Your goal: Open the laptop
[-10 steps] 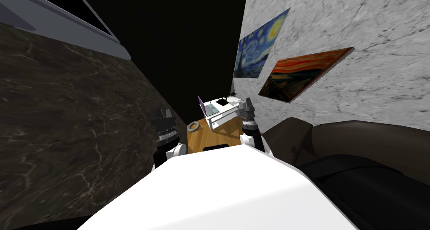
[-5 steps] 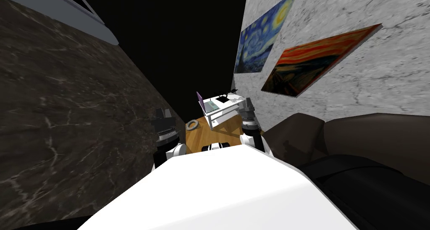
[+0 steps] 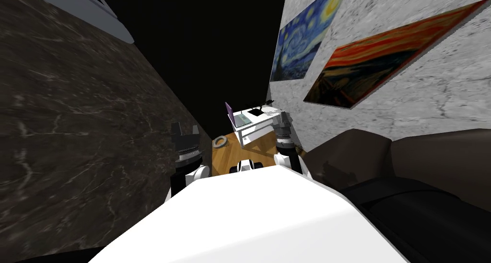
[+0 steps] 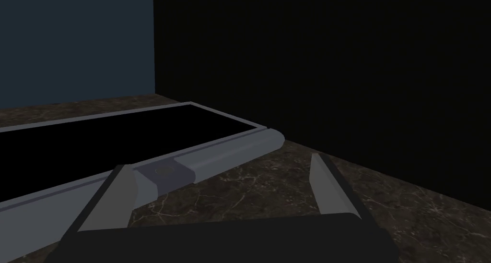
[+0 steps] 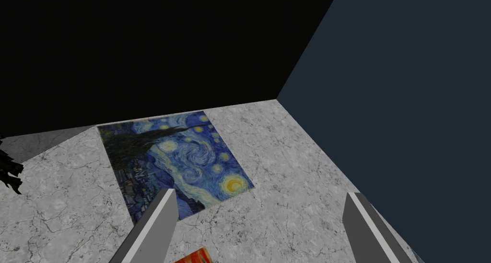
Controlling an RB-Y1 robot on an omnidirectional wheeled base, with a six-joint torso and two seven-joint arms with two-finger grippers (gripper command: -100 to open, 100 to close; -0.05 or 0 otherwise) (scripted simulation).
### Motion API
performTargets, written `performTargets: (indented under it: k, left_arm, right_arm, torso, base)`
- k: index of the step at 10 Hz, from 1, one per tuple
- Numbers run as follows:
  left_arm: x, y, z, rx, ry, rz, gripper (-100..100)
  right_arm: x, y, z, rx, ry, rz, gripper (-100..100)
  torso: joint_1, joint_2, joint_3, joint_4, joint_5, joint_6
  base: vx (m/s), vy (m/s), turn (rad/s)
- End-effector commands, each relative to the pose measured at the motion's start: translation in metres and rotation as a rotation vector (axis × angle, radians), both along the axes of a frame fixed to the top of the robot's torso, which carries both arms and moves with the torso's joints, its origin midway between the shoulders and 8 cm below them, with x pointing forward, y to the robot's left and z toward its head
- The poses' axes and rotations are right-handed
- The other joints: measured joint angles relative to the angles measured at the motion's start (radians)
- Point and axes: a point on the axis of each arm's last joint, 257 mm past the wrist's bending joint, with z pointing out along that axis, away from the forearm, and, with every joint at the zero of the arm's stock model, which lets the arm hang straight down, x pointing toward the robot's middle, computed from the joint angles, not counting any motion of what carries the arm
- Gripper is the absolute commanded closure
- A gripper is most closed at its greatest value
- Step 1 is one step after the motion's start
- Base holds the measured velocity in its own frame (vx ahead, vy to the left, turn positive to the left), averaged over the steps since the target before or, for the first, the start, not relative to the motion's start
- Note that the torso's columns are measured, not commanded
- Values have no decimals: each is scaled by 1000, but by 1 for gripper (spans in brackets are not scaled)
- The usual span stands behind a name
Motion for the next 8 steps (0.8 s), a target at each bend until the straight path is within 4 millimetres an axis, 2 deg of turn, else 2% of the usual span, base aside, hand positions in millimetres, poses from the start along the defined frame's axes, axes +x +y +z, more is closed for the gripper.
performTargets:
  k: [1, 8]
  left_arm:
    - [4, 9, -2, -8, 31, -26, -100]
    - [16, 57, -6, -161, 125, -72, -100]
  right_arm:
    - [0, 0, 0, 0, 0, 0, 0]
    - [0, 0, 0, 0, 0, 0, 0]
  torso:
    - [0, 0, 0, 0, 0, 0]
    - [-2, 1, 0, 1, -1, 0]
  base:
    - [95, 13, 88]
    - [131, -6, 145]
